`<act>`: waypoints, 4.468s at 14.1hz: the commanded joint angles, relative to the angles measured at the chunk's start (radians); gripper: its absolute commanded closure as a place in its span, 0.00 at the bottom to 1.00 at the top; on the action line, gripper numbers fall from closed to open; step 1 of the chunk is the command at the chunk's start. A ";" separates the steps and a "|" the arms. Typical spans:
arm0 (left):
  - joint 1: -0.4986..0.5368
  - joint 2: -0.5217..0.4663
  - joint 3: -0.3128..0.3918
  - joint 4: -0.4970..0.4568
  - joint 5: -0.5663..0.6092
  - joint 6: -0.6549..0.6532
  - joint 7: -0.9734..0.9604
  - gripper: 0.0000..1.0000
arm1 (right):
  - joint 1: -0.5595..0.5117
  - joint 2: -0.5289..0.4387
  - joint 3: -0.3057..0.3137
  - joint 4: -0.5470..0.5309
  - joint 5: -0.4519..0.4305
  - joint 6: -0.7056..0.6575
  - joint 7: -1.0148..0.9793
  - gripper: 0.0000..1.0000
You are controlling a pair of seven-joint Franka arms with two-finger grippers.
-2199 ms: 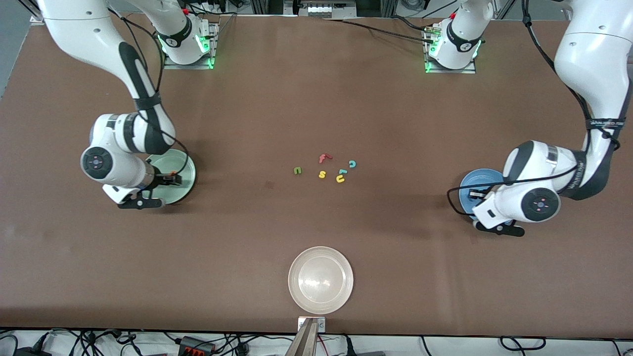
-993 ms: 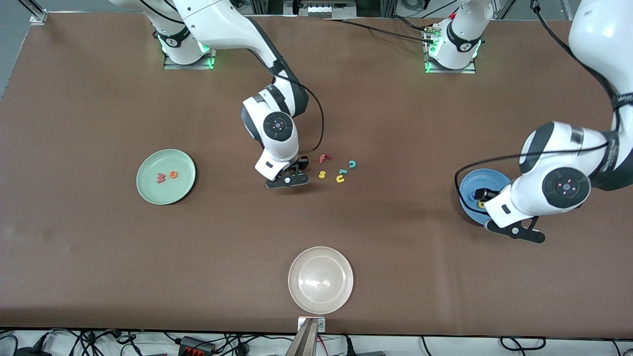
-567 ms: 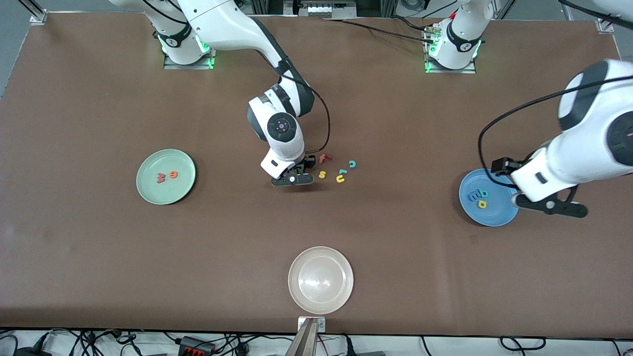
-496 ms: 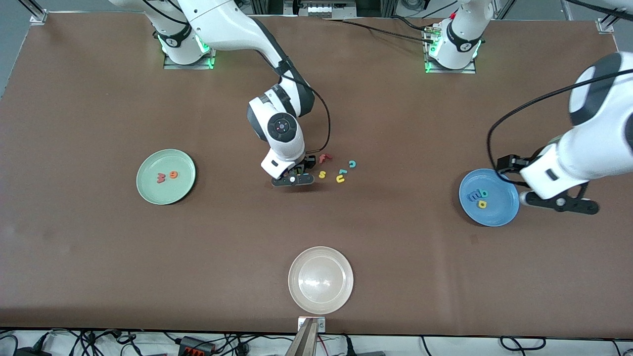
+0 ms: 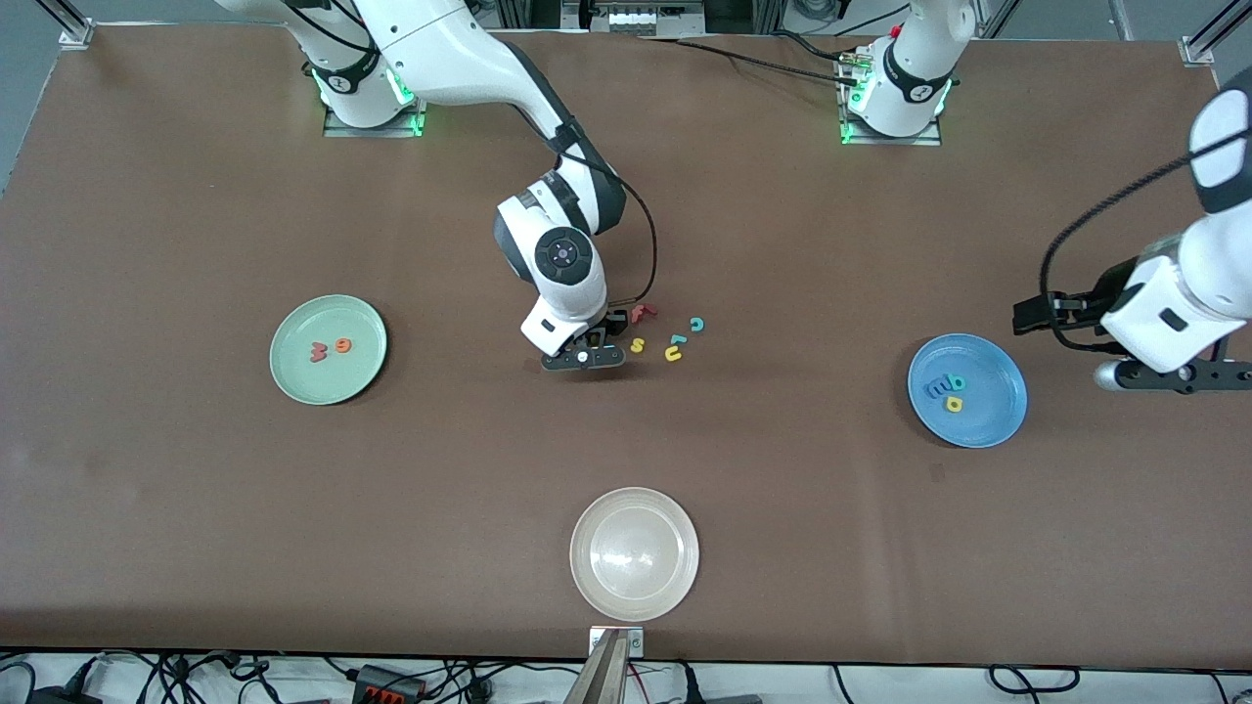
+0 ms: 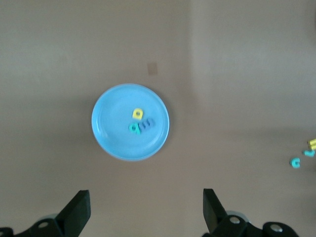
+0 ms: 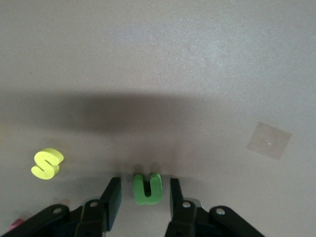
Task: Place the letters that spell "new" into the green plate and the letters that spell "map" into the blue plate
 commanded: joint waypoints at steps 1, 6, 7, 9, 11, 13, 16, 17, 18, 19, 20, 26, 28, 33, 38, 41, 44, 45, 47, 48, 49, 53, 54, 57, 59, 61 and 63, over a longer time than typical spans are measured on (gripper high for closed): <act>-0.101 -0.153 0.134 -0.187 -0.026 0.121 0.007 0.00 | 0.002 0.020 0.002 0.025 0.017 -0.006 0.009 0.55; -0.143 -0.282 0.157 -0.321 -0.026 0.197 0.005 0.00 | 0.002 0.022 0.002 0.025 0.016 -0.006 0.003 0.59; -0.163 -0.285 0.169 -0.319 -0.026 0.195 0.007 0.00 | 0.002 0.022 0.002 0.025 0.017 -0.006 0.001 0.65; -0.169 -0.280 0.168 -0.301 -0.024 0.171 0.007 0.00 | 0.001 0.019 0.001 0.027 0.018 -0.009 0.000 0.77; -0.167 -0.256 0.163 -0.273 -0.024 0.155 0.008 0.00 | -0.013 0.007 -0.001 0.033 0.020 -0.015 0.001 0.95; -0.167 -0.257 0.157 -0.269 -0.024 0.148 0.010 0.00 | -0.033 -0.033 -0.016 0.033 0.018 -0.057 0.001 1.00; -0.167 -0.254 0.157 -0.259 -0.024 0.143 0.010 0.00 | -0.136 -0.120 -0.099 0.018 0.000 -0.278 -0.089 1.00; -0.166 -0.254 0.157 -0.259 -0.024 0.138 0.010 0.00 | -0.160 -0.137 -0.152 -0.001 -0.003 -0.326 -0.167 1.00; -0.166 -0.254 0.157 -0.259 -0.024 0.126 0.010 0.00 | -0.164 -0.157 -0.209 -0.031 -0.003 -0.340 -0.239 1.00; -0.166 -0.254 0.157 -0.258 -0.022 0.118 0.010 0.00 | -0.162 -0.174 -0.264 -0.074 -0.003 -0.342 -0.299 1.00; -0.166 -0.254 0.157 -0.258 -0.022 0.111 0.010 0.00 | -0.164 -0.189 -0.312 -0.114 -0.003 -0.342 -0.351 1.00; -0.169 -0.254 0.143 -0.250 -0.022 0.108 0.010 0.00 | -0.179 -0.197 -0.412 -0.254 0.010 -0.322 -0.508 1.00; -0.169 -0.254 0.143 -0.250 -0.022 0.108 0.010 0.00 | -0.177 -0.190 -0.406 -0.304 0.010 -0.244 -0.508 1.00; -0.169 -0.254 0.142 -0.250 -0.022 0.106 0.010 0.00 | -0.180 -0.185 -0.390 -0.347 0.015 -0.184 -0.502 0.96; -0.169 -0.256 0.140 -0.250 -0.022 0.097 0.010 0.00 | -0.168 -0.212 -0.398 -0.329 0.055 -0.199 -0.508 0.00; -0.169 -0.256 0.140 -0.250 -0.022 0.095 0.010 0.00 | -0.176 -0.288 -0.432 -0.270 0.055 -0.295 -0.493 0.00; -0.169 -0.256 0.140 -0.249 -0.022 0.091 0.010 0.00 | -0.177 -0.300 -0.504 -0.115 0.055 -0.455 -0.493 0.00; -0.169 -0.256 0.140 -0.249 -0.022 0.091 0.010 0.00 | -0.187 -0.300 -0.513 -0.063 0.055 -0.490 -0.493 0.00; -0.169 -0.256 0.140 -0.249 -0.022 0.091 0.010 0.00 | -0.191 -0.300 -0.518 -0.004 0.056 -0.509 -0.488 0.00; -0.169 -0.256 0.140 -0.249 -0.022 0.091 0.010 0.00 | -0.190 -0.300 -0.518 0.019 0.056 -0.509 -0.472 0.00; -0.169 -0.256 0.140 -0.249 -0.022 0.089 0.010 0.00 | -0.187 -0.300 -0.515 0.039 0.056 -0.510 -0.446 0.00; -0.169 -0.256 0.139 -0.249 -0.022 0.089 0.010 0.00 | -0.394 -0.396 -0.273 0.099 -0.020 -0.509 -0.323 0.00; -0.169 -0.256 0.139 -0.249 -0.022 0.089 0.010 0.00 | -0.474 -0.438 -0.193 0.104 -0.092 -0.510 -0.324 0.00; -0.169 -0.256 0.140 -0.249 -0.022 0.083 0.010 0.00 | -0.718 -0.551 0.031 0.102 -0.232 -0.527 -0.341 0.00; -0.169 -0.257 0.140 -0.249 -0.022 0.083 0.008 0.00 | -0.864 -0.579 0.126 0.105 -0.237 -0.558 -0.344 0.00; -0.169 -0.256 0.140 -0.249 -0.022 0.083 0.008 0.00 | -0.877 -0.594 0.114 0.105 -0.264 -0.564 -0.445 0.00; -0.169 -0.257 0.139 -0.249 -0.022 0.077 0.008 0.00 | -0.877 -0.601 0.070 0.108 -0.299 -0.607 -0.526 0.00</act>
